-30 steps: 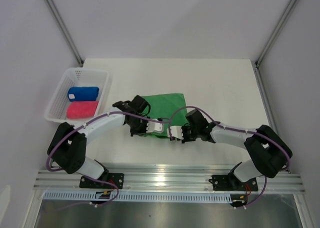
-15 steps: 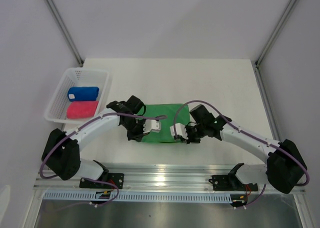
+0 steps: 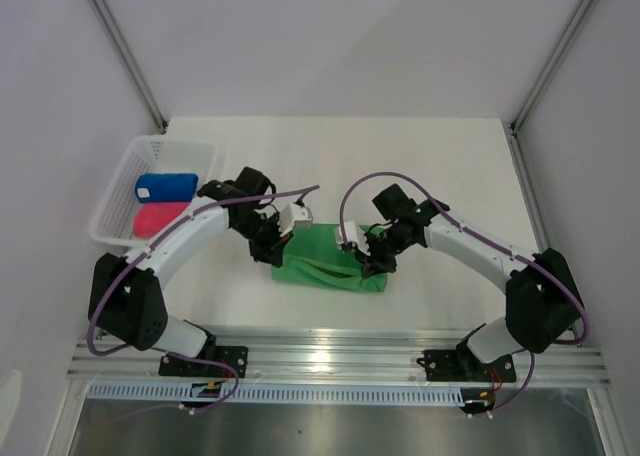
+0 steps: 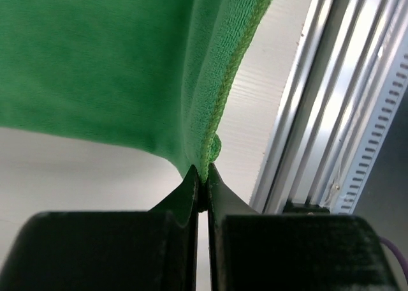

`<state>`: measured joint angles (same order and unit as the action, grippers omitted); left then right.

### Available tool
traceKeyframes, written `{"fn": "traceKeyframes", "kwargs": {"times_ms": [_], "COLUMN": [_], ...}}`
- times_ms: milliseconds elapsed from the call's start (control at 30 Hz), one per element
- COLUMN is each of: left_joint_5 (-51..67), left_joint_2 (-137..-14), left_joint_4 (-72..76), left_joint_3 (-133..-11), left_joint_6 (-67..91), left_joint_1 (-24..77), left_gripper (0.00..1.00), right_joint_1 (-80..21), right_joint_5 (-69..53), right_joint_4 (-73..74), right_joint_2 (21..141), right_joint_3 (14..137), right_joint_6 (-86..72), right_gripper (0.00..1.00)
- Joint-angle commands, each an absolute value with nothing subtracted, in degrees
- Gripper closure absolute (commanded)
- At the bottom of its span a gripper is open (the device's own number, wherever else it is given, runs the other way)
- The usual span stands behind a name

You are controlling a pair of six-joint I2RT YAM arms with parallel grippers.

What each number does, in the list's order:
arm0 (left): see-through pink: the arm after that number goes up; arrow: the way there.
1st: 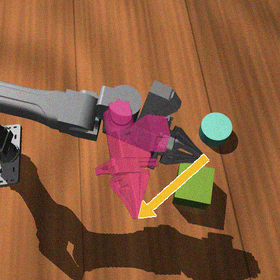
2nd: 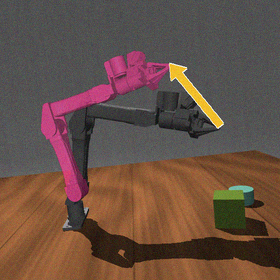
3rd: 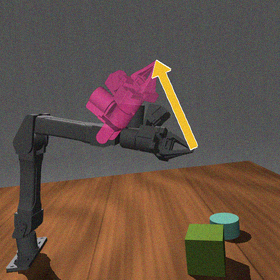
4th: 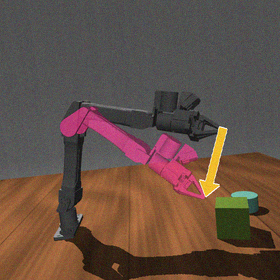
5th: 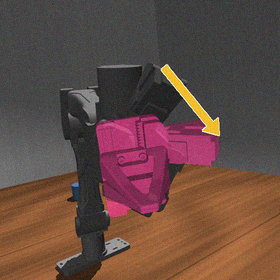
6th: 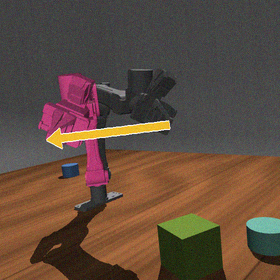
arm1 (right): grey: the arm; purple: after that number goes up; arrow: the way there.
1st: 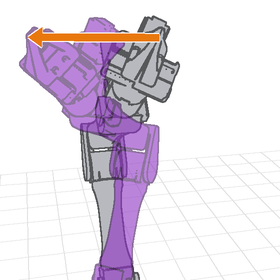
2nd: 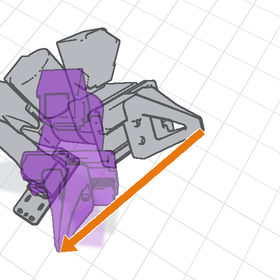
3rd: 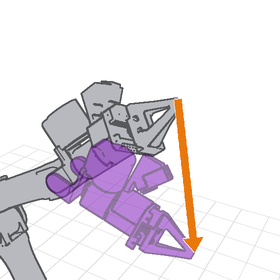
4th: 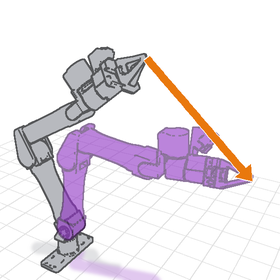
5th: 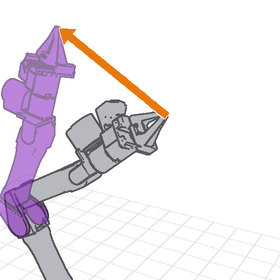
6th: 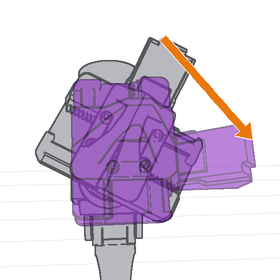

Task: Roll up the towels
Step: Fold the towel

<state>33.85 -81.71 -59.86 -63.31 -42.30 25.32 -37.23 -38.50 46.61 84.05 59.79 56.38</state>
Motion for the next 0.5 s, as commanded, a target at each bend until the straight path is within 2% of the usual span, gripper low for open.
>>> {"fn": "traceKeyframes", "kwargs": {"times_ms": [0, 233, 467], "left_joint_5": [36.21, 32.09, 29.18], "left_joint_2": [-85.77, -93.07, -97.47], "left_joint_4": [-58.1, -56.69, -54.67], "left_joint_3": [-68.11, -74.79, -77.95], "left_joint_6": [-38.24, -33.84, -32.7], "left_joint_1": [23.29, 19.69, 18.72], "left_gripper": [0.98, 0.99, 0.97], "right_joint_1": [-34.2, -30.5, -28.57], "right_joint_5": [-39.99, -35.69, -34.81], "right_joint_4": [44.39, 45.7, 45.27], "right_joint_2": [88.67, 98.69, 103.27], "right_joint_3": [65.47, 76.54, 80.24], "right_joint_6": [56.34, 55.72, 55.2], "right_gripper": [1.0, 1.0, 1.0]}}
